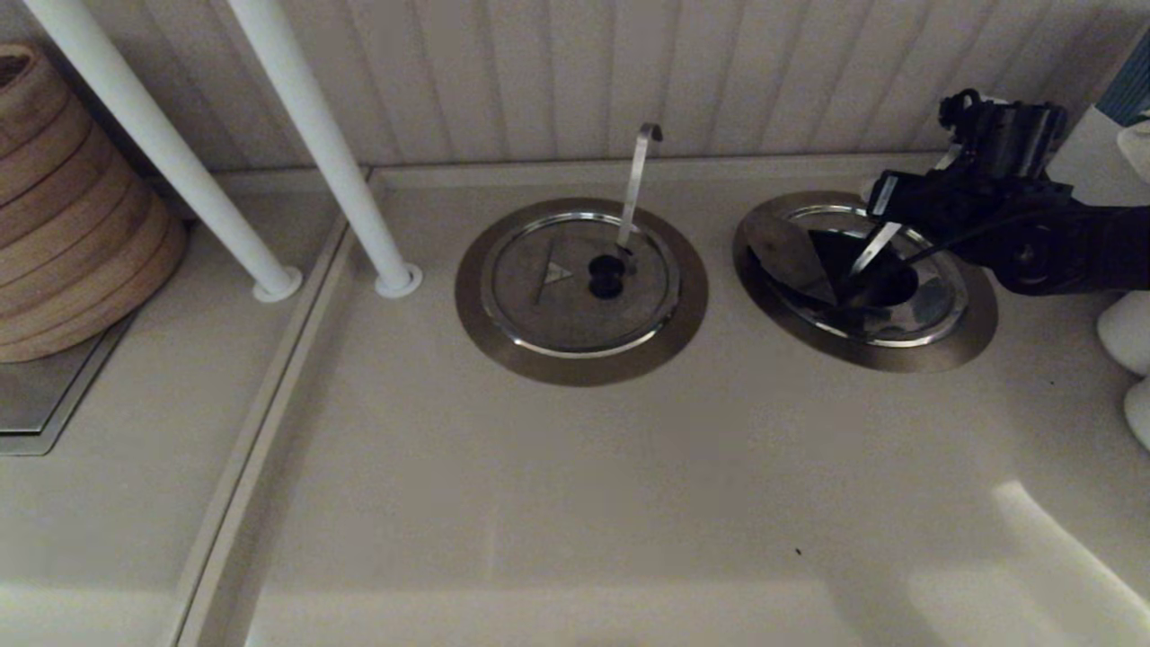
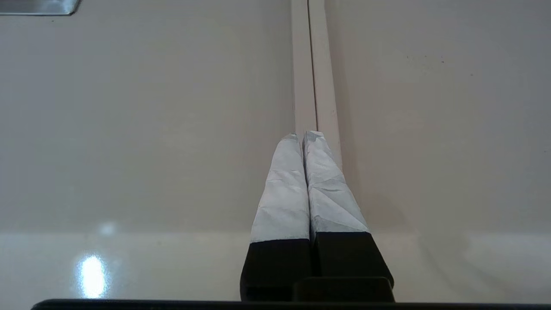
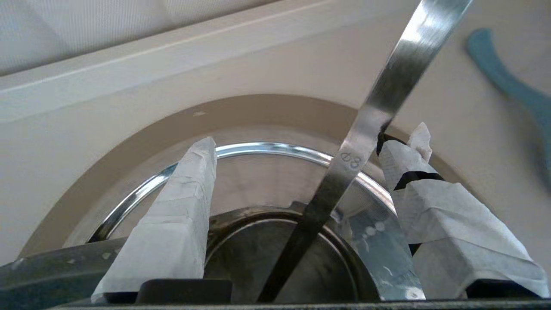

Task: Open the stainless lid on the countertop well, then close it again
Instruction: Stir with a spoon

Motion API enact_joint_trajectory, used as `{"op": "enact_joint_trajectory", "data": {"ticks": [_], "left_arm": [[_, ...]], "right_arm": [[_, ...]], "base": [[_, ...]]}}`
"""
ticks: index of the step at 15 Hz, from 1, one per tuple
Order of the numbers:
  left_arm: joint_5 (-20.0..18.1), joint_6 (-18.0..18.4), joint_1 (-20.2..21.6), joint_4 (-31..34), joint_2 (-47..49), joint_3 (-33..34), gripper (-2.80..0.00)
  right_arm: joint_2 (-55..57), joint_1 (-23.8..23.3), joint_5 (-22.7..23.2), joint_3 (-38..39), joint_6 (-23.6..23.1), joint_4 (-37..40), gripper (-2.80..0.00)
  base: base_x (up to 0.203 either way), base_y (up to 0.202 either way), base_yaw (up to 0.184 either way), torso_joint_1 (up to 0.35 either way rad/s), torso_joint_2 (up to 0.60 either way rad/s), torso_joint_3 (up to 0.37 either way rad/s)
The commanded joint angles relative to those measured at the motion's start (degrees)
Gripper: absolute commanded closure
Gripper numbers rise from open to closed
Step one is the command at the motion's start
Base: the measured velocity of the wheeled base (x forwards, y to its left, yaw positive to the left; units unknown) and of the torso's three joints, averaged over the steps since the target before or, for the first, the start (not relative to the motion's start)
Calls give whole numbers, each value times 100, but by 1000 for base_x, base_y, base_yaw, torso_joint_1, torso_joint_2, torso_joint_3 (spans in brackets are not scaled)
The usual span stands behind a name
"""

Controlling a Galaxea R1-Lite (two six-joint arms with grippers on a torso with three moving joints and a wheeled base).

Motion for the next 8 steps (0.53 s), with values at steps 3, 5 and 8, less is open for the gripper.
{"op": "enact_joint_trajectory", "data": {"ticks": [3,5,8], "left_arm": [[-4,-7,0,0,6,0,0],[2,-1,0,0,6,0,0],[4,1,0,0,6,0,0]], "right_arm": [[-714,31,-45,272,-168,620,-280],[-1154,94,-28,511,-371,1028,-280],[-1802,368,4,981,-715,1275,-280]], "base": [[0,0,0,0,0,0],[0,0,0,0,0,0],[0,0,0,0,0,0]]}}
